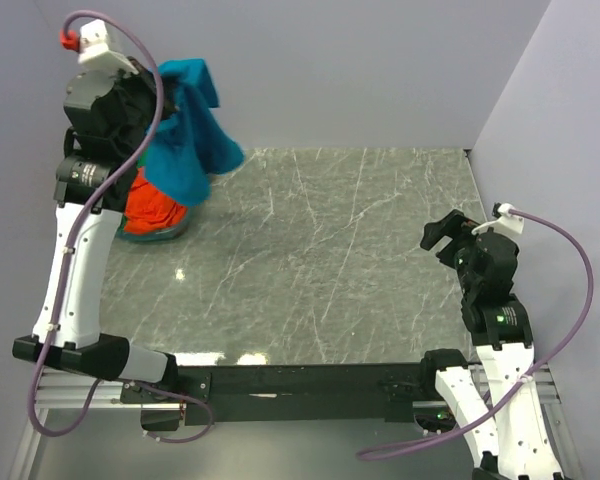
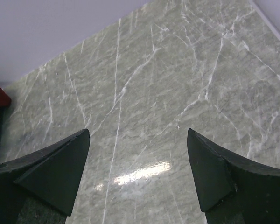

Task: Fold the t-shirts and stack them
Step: Move the tshirt to the center of the board

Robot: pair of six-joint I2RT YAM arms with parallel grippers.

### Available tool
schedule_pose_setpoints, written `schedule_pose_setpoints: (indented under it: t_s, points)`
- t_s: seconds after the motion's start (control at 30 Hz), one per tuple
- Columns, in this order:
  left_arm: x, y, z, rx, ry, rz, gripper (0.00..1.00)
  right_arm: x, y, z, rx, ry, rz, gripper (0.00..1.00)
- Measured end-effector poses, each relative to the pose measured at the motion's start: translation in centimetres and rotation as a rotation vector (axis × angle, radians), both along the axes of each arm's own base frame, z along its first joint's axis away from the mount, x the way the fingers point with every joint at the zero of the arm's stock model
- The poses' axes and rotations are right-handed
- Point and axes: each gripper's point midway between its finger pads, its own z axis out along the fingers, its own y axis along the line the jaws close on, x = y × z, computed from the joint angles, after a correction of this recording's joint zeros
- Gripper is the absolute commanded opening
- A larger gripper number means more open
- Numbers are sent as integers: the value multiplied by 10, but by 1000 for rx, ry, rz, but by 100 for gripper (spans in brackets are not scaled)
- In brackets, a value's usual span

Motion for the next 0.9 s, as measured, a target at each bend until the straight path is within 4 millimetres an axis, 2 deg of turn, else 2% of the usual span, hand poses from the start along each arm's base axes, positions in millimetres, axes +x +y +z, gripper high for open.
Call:
schedule_pose_setpoints:
  t_s: [0.07,0.2,0.33,0.4,0.47,0.53,0.57,0.6,0.63,0.7,0.73,0.8,0.9]
  points:
    - [-9,-28,3,3,-12,-88,0,-1,-1,2,-1,-7,-4,91]
    - [-40,-102,5,4,-33,-323,0,-5,-4,8,-5,-32,-20,91]
    - [-71,-161,-8,-5,-38,-512,3,-8,-8,12,-10,-52,-40,91]
    - [-80,-180,-26,-15,-15,-575,2,-9,-9,14,-11,-53,-46,91]
    - [-84,-200,-54,-19,38,-627,4,-10,-9,14,-13,-52,-49,91]
    - [-78,-214,-87,-16,113,-643,4,-10,-10,12,-14,-44,-49,91]
    - [-71,-220,-108,-14,164,-631,8,-10,-9,11,-15,-38,-48,91]
    - [-62,-223,-132,-3,222,-603,14,-10,-9,10,-17,-34,-45,91]
    - [-52,-223,-161,11,297,-561,33,-10,-8,8,-17,-28,-40,92]
    - [-37,-215,-215,52,428,-462,58,-7,-4,4,-14,-10,-17,94]
    - [-31,-208,-245,71,502,-404,95,-6,-1,2,-12,1,1,94]
    - [-29,-185,-299,105,642,-301,99,-1,8,-6,-8,33,53,95]
    - [-34,-146,-347,118,766,-193,99,7,27,-22,-2,103,157,95]
